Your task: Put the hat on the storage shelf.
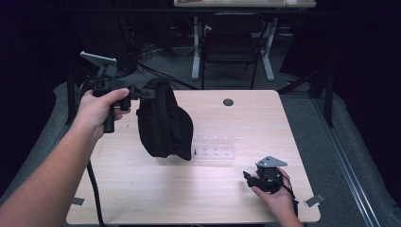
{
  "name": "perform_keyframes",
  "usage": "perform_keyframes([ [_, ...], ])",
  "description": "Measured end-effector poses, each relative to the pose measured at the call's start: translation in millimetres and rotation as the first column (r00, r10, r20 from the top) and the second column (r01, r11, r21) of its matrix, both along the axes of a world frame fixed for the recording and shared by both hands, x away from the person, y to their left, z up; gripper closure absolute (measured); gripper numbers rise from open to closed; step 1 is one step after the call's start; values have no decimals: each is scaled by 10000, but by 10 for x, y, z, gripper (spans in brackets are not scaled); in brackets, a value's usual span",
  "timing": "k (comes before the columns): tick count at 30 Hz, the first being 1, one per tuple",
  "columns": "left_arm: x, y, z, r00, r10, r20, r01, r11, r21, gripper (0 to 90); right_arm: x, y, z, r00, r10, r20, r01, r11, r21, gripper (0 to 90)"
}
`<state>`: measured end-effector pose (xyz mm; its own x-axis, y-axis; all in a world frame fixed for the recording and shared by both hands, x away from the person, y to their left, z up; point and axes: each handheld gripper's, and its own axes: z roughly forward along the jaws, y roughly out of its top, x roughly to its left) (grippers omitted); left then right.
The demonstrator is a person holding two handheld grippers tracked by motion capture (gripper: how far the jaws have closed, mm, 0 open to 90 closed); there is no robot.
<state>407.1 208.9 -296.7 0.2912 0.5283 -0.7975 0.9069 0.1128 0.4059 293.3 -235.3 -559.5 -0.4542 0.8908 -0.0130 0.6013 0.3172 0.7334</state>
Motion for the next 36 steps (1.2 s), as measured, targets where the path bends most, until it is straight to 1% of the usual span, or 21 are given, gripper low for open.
perform_keyframes([
  [6, 63, -67, -36, 10000, 38, -72, -38, 10000, 33, 880, 1, -6, 4, 10000, 21, 36, -21, 10000, 20, 375],
  [8, 86, -100, -49, 10000, 35, -73, -34, 9999, 128, 880, 4, -15, 7, 10000, 2, 43, -2, 10000, -10, 375],
  [9, 92, -109, -52, 10000, 25, -82, -24, 9999, 119, 880, 4, -16, 6, 10000, 1, 48, -1, 10000, 66, 375],
  [12, 103, -130, -56, 10000, 59, -77, -58, 9999, 132, 880, 3, -18, 10, 10000, -61, 29, 61, 10000, 62, 375],
  [13, 112, -154, -64, 10000, 35, -89, -32, 9997, 253, 880, 2, -22, 14, 10000, -33, 6, 33, 10000, 63, 375],
  [15, 119, -180, -72, 9999, 38, -97, -35, 9995, 304, 880, 6, -22, 13, 10000, 5, 30, -6, 9999, 138, 375],
  [21, 139, -228, -93, 10000, 28, -55, -26, 9993, 376, 880, 10, -24, 12, 10000, -34, 76, 33, 9999, 103, 374],
  [24, 141, -251, -107, 9999, 76, -79, -73, 9994, 327, 880, 7, -29, 25, 9999, 7, 124, -7, 10000, 40, 374],
  [25, 146, -267, -112, 10000, 57, -69, -55, 9995, 296, 880, 5, -24, 26, 9999, -13, 142, 11, 9998, 176, 374],
  [26, 143, -273, -108, 10000, 82, -40, -81, 9996, 278, 880, 1, -18, 35, 9999, -62, 143, 59, 9998, 191, 374],
  [28, 139, -273, -93, 9999, 161, 6, -161, 9994, 307, 880, -5, -13, 54, 9998, 25, 207, -28, 9999, 153, 375],
  [29, 138, -271, -89, 9998, 210, 18, -210, 9992, 339, 880, -8, -2, 57, 9997, 79, 210, -85, 9996, 254, 374],
  [30, 138, -271, -89, 9998, 210, 18, -210, 9992, 339, 880, -14, 12, 64, 9998, 35, 198, -38, 9999, 158, 374],
  [31, 132, -266, -85, 9994, 346, 28, -346, 9984, 438, 879, -15, 19, 68, 9997, 132, 191, -133, 9999, 96, 374],
  [32, 132, -266, -85, 9994, 346, 28, -346, 9984, 438, 880, -15, 19, 68, 9997, 132, 191, -133, 9999, 96, 374],
  [33, 128, -269, -86, 9992, 401, 73, -405, 9976, 558, 879, -21, 48, 93, 9994, 235, 243, -235, 9997, -8, 373],
  [34, 127, -270, -86, 9991, 414, 119, -420, 9974, 588, 879, -23, 62, 115, 9988, 313, 384, -311, 9995, -68, 373],
  [35, 124, -273, -81, 9988, 471, 155, -480, 9971, 597, 879, -31, 81, 143, 9980, 330, 536, -328, 9995, -40, 373],
  [36, 124, -273, -81, 9988, 471, 155, -480, 9971, 597, 879, -31, 81, 143, 9980, 330, 536, -328, 9995, -40, 373],
])
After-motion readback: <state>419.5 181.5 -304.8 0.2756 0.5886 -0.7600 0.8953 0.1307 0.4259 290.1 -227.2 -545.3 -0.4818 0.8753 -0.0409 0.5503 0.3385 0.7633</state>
